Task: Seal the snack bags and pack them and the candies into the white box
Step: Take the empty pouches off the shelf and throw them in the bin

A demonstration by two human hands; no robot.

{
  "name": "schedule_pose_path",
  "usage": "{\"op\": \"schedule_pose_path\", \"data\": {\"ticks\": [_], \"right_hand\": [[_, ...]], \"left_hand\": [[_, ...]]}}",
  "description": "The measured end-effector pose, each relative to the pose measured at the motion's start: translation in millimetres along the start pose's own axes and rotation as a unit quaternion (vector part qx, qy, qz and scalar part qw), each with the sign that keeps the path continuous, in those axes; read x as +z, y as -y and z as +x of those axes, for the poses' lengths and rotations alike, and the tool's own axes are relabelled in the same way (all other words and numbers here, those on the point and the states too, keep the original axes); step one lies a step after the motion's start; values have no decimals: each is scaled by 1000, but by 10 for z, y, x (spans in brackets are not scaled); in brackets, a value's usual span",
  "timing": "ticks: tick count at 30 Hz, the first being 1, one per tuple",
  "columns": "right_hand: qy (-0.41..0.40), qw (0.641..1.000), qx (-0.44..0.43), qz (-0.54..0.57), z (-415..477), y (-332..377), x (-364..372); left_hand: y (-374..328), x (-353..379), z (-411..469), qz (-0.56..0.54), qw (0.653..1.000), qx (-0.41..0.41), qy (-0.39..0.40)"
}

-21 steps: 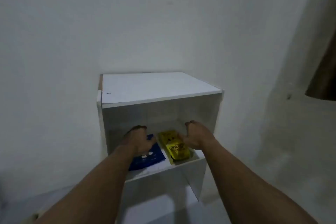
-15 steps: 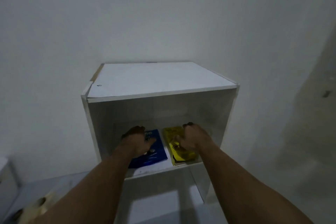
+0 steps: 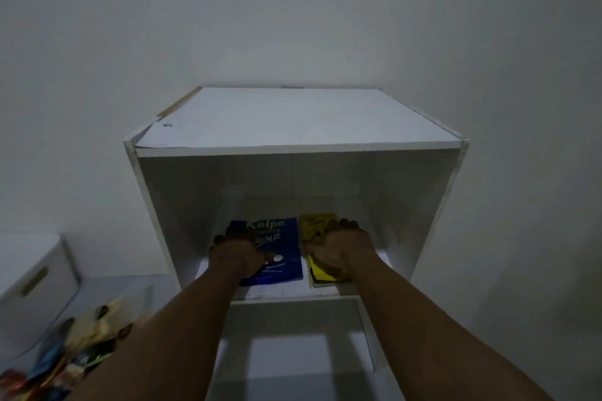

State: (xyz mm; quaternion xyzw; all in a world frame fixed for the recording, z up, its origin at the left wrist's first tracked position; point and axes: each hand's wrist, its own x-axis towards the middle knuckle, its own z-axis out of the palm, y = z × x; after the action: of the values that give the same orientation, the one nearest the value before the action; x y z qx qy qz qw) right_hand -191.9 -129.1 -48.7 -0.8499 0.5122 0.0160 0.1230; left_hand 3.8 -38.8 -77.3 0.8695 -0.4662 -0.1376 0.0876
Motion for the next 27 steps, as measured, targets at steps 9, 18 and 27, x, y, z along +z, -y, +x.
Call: {"op": "schedule_pose_path", "data": {"ticks": [9, 18, 27], "right_hand": [[54, 991, 34, 118, 82, -4, -59], [70, 963, 92, 243, 265, -41, -147], [20, 971, 26, 235, 108, -73, -373]], "left_hand": [[-86, -111, 86, -58, 994, -94, 10], [-31, -136, 67, -178, 977, -97, -66], [-15, -317, -142, -287, 955, -20, -72]]}}
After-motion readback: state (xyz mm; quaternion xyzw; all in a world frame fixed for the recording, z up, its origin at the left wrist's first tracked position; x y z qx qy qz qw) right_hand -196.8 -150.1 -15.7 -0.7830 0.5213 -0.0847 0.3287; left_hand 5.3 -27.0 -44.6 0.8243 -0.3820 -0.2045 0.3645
